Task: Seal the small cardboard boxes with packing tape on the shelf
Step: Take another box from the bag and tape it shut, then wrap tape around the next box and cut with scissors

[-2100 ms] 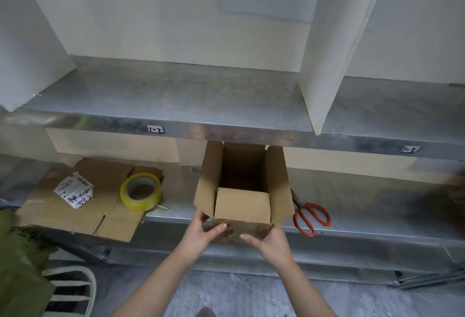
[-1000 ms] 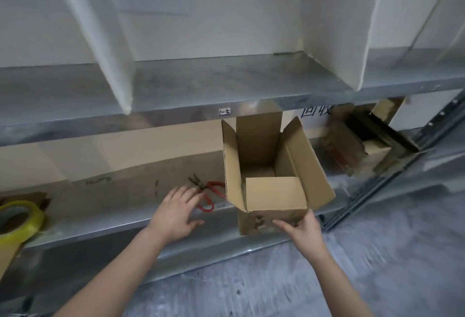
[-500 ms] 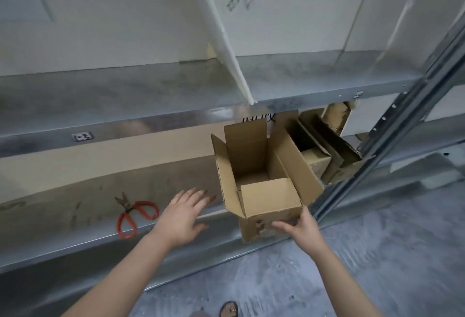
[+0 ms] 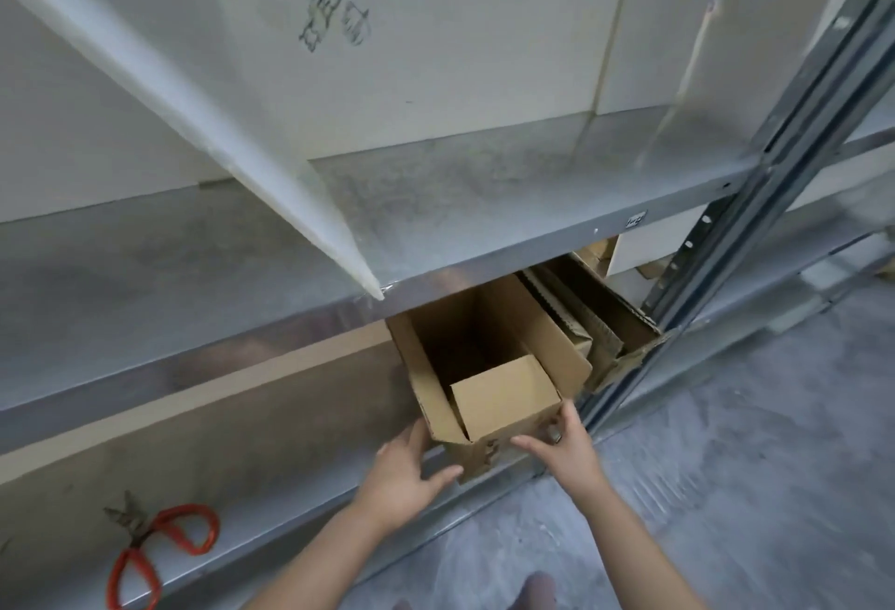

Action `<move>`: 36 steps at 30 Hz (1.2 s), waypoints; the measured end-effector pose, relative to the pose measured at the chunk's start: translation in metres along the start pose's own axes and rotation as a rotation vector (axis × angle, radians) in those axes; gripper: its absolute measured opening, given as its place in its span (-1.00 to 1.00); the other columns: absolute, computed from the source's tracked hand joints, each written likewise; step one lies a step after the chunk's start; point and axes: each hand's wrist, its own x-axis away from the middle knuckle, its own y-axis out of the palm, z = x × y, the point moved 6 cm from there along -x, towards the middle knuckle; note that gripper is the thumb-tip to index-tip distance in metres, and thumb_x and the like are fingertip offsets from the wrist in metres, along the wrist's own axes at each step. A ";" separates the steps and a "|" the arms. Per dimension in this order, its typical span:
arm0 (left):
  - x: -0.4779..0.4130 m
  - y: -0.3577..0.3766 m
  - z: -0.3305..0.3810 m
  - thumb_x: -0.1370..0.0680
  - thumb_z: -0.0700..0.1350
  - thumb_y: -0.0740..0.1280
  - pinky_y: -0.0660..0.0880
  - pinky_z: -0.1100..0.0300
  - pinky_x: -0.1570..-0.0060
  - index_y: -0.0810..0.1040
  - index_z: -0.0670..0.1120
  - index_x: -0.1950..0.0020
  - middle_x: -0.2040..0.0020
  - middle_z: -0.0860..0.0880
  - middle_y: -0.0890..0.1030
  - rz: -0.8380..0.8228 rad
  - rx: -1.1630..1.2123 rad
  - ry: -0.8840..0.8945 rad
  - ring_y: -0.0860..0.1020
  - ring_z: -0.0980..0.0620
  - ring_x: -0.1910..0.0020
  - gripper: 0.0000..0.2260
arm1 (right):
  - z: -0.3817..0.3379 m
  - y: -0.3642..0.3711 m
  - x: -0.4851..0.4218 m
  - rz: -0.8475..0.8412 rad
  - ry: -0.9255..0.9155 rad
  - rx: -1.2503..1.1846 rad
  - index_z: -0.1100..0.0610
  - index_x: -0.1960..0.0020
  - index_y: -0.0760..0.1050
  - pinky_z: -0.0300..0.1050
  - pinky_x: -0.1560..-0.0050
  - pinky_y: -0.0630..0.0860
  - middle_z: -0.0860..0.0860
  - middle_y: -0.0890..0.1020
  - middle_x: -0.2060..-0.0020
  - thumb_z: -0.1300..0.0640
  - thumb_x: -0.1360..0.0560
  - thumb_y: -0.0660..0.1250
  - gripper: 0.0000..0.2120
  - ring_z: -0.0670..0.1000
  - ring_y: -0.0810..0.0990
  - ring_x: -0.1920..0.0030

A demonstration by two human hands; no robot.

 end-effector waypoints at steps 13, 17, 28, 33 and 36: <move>-0.027 -0.012 0.013 -0.54 0.22 0.29 0.30 0.16 -0.35 0.16 -0.06 -0.53 -0.46 -0.06 0.38 0.011 0.038 0.004 0.36 -0.02 -0.42 -0.33 | -0.008 0.001 -0.011 0.210 0.039 0.056 -0.03 -0.42 0.28 0.04 -0.36 0.40 -0.01 0.46 -0.36 -0.06 -0.34 0.56 -0.26 0.02 0.40 -0.39; -0.011 -0.021 0.006 -0.59 0.24 0.16 0.20 0.08 -0.43 0.12 -0.02 -0.56 -0.51 -0.11 0.28 0.020 -0.278 0.085 0.25 -0.08 -0.48 -0.38 | -0.010 0.005 0.020 0.241 -0.036 0.249 -0.07 -0.43 0.26 0.00 -0.32 0.41 -0.06 0.42 -0.38 -0.16 -0.38 0.50 -0.28 0.00 0.38 -0.40; 0.106 -0.075 -0.006 -0.60 0.24 0.10 -0.09 0.05 -0.50 0.09 0.06 -0.57 -0.56 0.01 0.15 0.236 -0.724 0.135 0.08 -0.04 -0.54 -0.42 | -0.096 0.092 0.113 0.028 -0.515 0.920 -0.15 -0.53 0.10 0.15 -0.52 0.07 -0.03 0.26 -0.51 -0.25 -0.56 0.10 -0.42 0.07 0.11 -0.54; 0.187 -0.115 -0.062 -0.60 0.21 0.13 -0.06 0.06 -0.51 0.08 0.08 -0.57 -0.56 0.01 0.16 0.249 -0.702 -0.041 0.08 -0.03 -0.54 -0.42 | -0.121 0.169 0.173 -0.094 -0.576 0.976 -0.18 -0.54 0.05 0.19 -0.51 0.02 -0.01 0.20 -0.54 -0.28 -0.56 0.06 -0.41 0.09 0.08 -0.55; 0.243 -0.142 -0.101 -0.59 0.21 0.16 -0.03 0.08 -0.49 0.13 0.09 -0.55 -0.54 0.03 0.20 0.306 -0.682 -0.086 0.12 -0.01 -0.53 -0.44 | -0.137 0.226 0.214 -0.159 -0.661 0.991 -0.15 -0.53 0.12 0.17 -0.52 0.02 -0.01 0.22 -0.53 -0.27 -0.56 0.07 -0.43 0.08 0.08 -0.54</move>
